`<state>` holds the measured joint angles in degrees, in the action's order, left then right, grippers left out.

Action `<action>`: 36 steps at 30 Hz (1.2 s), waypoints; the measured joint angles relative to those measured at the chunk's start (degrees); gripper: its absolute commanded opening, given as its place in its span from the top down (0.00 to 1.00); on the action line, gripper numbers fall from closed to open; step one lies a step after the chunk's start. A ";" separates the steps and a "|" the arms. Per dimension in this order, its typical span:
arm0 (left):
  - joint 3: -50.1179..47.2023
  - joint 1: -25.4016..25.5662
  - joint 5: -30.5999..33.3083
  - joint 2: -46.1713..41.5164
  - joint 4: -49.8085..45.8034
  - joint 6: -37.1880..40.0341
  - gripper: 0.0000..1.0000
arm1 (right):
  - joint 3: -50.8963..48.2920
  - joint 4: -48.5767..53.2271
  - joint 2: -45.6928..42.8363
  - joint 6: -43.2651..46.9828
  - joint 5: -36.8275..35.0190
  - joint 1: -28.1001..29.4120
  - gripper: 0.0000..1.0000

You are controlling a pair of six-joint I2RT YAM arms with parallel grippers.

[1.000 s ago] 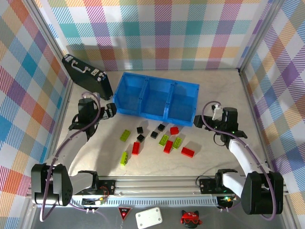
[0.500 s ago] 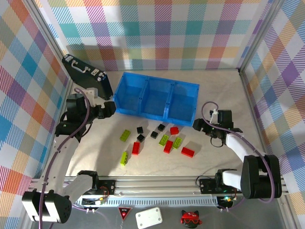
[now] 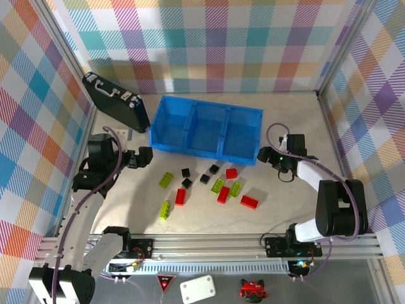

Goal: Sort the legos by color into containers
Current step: Rotate the container at the top-center of the table.

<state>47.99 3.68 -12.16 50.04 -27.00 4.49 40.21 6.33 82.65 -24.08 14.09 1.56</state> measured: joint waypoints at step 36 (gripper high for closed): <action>-2.10 0.00 2.01 -1.22 0.15 0.55 0.01 | 18.97 21.05 -1.49 2.38 -2.69 0.42 0.25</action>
<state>45.89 3.68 -10.15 48.82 -26.85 5.04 59.18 27.38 81.17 -21.69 11.40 1.98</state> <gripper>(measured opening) 0.994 0.760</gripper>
